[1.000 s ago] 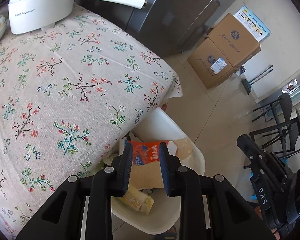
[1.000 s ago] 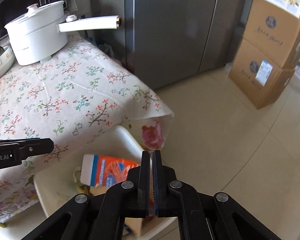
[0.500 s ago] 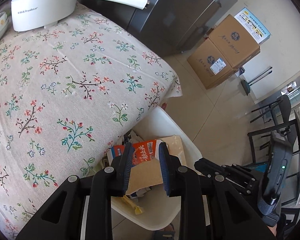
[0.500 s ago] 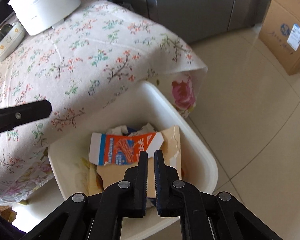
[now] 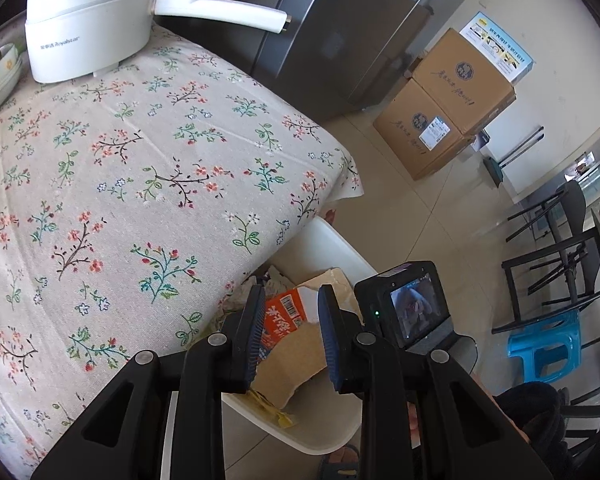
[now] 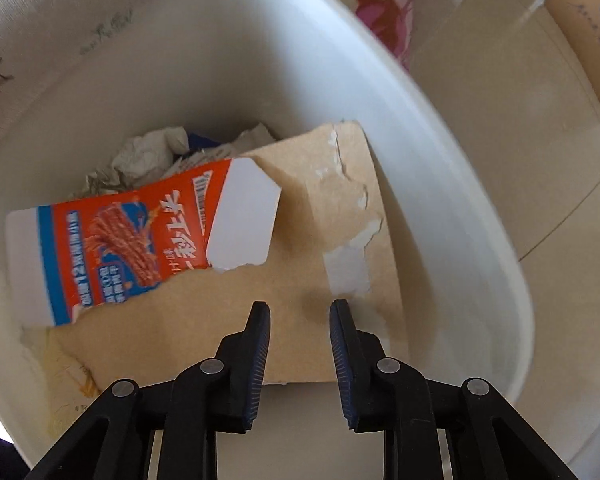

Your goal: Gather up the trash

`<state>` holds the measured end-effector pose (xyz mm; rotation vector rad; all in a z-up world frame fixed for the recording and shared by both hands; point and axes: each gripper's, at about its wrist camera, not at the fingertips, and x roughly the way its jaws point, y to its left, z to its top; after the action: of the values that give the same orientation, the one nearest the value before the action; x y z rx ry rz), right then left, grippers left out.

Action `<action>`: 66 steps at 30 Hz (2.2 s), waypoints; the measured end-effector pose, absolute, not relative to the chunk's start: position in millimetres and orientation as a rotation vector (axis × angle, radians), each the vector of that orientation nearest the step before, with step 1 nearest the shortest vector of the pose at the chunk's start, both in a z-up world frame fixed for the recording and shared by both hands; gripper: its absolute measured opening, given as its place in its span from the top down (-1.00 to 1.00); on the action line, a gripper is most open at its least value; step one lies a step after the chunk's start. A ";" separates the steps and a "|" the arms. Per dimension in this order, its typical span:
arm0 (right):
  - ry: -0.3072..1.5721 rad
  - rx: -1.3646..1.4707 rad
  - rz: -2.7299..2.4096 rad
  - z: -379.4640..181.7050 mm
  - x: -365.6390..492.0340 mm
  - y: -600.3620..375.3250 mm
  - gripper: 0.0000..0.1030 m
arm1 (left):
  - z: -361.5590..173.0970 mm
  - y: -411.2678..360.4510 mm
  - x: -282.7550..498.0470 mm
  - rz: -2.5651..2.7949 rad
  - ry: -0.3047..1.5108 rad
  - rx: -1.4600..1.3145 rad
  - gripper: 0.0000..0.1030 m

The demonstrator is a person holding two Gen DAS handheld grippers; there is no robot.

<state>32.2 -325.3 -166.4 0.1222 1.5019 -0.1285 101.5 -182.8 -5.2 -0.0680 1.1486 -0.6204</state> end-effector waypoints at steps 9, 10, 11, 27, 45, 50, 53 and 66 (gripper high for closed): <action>1.356 0.262 -0.027 -108.4 33.5 -315.4 0.21 | 15.3 -146.5 83.1 -0.504 1.093 -0.071 -0.05; 1.333 0.279 -0.019 -98.1 29.7 -316.0 0.18 | 19.4 -142.9 77.8 -0.479 1.079 -0.058 -0.11; 1.306 0.293 -0.002 -86.5 24.9 -315.2 0.12 | 22.7 -139.2 71.8 -0.457 1.066 -0.042 -0.22; 0.913 0.380 0.003 32.1 -71.4 -300.7 -0.62 | 44.6 -70.0 -45.8 -0.235 0.951 -0.079 -0.50; 0.781 0.297 -0.077 23.7 -148.9 -232.1 -0.92 | 40.1 -55.4 -111.2 -0.159 0.782 0.034 -0.66; 0.765 0.263 -0.075 22.1 -149.4 -226.8 -0.95 | 38.1 -57.4 -110.0 -0.159 0.783 0.047 -0.66; 0.774 0.271 -0.079 17.0 -148.6 -230.1 -0.95 | 35.0 -62.2 -107.9 -0.162 0.792 0.057 -0.67; 0.799 0.257 -0.102 0.9 -142.4 -239.1 -0.96 | 17.3 -74.3 -94.6 -0.185 0.841 0.085 -0.70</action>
<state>-142.4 -239.1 0.9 0.2569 0.7992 -0.1020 -94.6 -74.3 17.3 0.0849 0.8409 -0.1847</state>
